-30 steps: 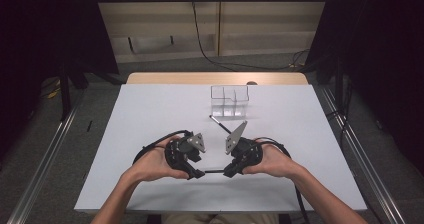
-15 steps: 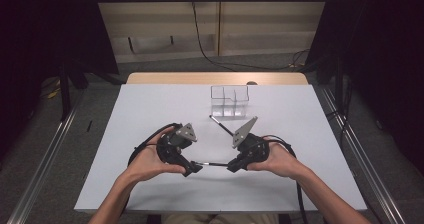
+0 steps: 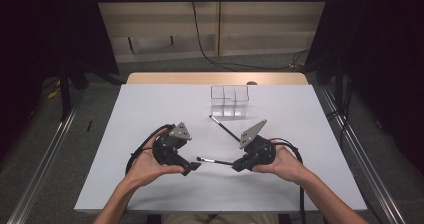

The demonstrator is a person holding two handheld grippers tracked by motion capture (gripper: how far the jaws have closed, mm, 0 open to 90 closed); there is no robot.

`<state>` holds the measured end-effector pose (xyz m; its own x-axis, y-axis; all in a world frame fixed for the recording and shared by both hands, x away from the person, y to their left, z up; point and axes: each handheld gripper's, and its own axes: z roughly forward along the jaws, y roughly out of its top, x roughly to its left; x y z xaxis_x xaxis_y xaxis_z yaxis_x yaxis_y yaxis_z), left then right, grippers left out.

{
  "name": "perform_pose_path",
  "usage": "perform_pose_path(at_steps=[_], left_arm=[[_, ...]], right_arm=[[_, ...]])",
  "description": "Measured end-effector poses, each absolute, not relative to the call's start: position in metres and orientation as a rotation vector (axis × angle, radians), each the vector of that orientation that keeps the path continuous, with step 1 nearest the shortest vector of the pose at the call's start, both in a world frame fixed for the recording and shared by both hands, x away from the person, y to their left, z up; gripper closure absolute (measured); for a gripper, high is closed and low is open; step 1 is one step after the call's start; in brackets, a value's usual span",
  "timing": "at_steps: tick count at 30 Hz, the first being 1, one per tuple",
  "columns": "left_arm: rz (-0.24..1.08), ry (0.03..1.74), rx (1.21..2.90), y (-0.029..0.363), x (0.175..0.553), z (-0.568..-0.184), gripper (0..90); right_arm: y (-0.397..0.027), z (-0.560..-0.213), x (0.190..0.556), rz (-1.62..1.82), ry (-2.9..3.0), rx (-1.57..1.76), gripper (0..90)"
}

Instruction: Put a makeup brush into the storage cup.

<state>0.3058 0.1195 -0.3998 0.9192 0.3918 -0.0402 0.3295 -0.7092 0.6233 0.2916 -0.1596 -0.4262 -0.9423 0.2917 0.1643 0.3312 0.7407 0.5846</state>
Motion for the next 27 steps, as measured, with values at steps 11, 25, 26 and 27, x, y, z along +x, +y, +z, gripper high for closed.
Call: perform_pose_path(at_steps=[11, 25, 26, 27], left_arm=[[0.158, 0.571, 2.349, 0.135, 0.305, -0.402, 6.6], [0.150, 0.586, 2.338, 0.137, 0.305, -0.408, 7.6], [0.151, 0.589, 2.336, 0.137, 0.305, -0.409, 7.6], [0.147, 0.593, 2.333, 0.136, 0.304, -0.409, 7.6]], right_arm=[[-0.173, -0.430, 0.284, -1.148, -2.830, -0.601, 83.9], [-0.184, -0.430, 0.284, -1.385, -2.764, -0.717, 84.0], [-0.184, -0.429, 0.284, -1.413, -2.751, -0.714, 84.0], [-0.185, -0.429, 0.284, -1.437, -2.742, -0.713, 84.0]])
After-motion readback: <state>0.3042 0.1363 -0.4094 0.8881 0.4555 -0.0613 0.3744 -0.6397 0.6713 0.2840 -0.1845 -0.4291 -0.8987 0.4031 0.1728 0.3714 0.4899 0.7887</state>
